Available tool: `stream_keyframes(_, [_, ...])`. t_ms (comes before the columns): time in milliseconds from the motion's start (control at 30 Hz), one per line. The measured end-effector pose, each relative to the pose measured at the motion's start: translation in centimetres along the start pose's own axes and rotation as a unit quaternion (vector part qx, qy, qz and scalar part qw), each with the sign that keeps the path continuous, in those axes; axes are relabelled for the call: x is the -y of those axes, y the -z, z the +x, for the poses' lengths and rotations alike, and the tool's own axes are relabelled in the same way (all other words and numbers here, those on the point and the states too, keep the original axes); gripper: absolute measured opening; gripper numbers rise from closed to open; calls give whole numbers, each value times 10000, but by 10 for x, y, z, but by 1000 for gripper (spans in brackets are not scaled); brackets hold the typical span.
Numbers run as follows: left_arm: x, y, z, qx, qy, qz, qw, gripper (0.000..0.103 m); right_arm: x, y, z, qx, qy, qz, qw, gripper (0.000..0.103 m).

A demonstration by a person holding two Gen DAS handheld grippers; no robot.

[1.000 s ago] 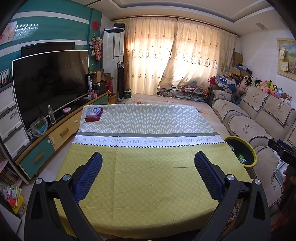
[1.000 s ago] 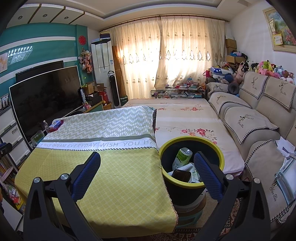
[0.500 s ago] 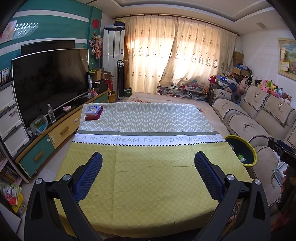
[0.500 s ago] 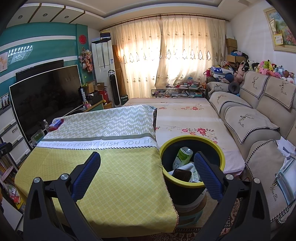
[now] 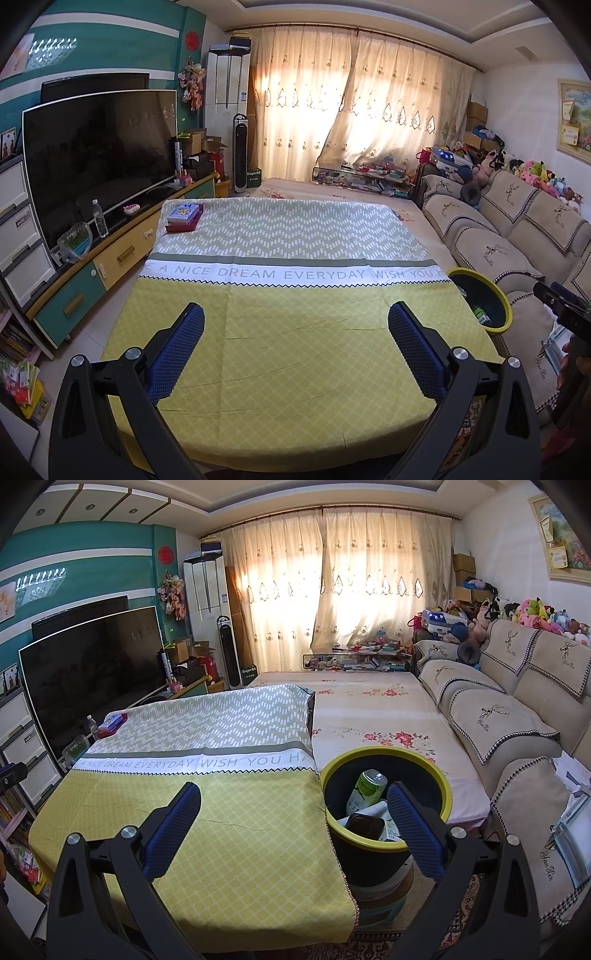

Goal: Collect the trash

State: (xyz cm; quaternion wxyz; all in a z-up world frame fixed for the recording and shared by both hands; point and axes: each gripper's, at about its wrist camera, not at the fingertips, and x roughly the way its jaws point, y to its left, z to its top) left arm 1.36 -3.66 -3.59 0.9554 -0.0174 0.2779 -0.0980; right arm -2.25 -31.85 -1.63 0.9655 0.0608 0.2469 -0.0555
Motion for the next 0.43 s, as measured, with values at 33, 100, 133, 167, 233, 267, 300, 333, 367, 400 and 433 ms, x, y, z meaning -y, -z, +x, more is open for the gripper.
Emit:
stream_keyframes(33, [0,0,0,23,40,-8,10000,98,-1,0,1,-15,-5,-2,10000,96])
stream_keyframes(100, [1,0,2,89,55,36,9999,98,-3,0,1,-46,-38,-12,10000,96])
stream_keyframes(133, [2,0,3,77,-8,80,9999,98,-4,0,3,-61,-53,-21,10000,96])
stream_keyframes(167, [3,-1,8,32,-63,147,9999,98,-5,0,5,-79,-68,-35,9999,96])
stream_keyframes(233, [0,-6,15,-88,-104,141,9998,98,-9,-3,12,-129,-74,-104,9998,96])
stream_keyframes(267, [-3,-9,23,-183,-115,130,9997,98,-14,-5,18,-171,-76,-174,9997,96])
stream_keyframes(300, [-6,-13,32,-246,-138,140,9995,98,-18,-9,25,-211,-123,-215,9995,96])
stream_keyframes(333, [-10,-16,38,-279,-191,141,9993,98,-20,-14,31,-249,-164,-237,9993,96])
stream_keyframes(367, [-15,-21,51,-325,-332,149,9988,98,-24,-20,39,-293,-198,-270,9990,96])
stream_keyframes(400, [-20,-25,61,-356,-407,166,9984,98,-32,-26,52,-335,-212,-363,9986,96])
stream_keyframes(433, [-25,-30,72,-381,-455,175,9981,98,-39,-34,63,-369,-211,-445,9981,96])
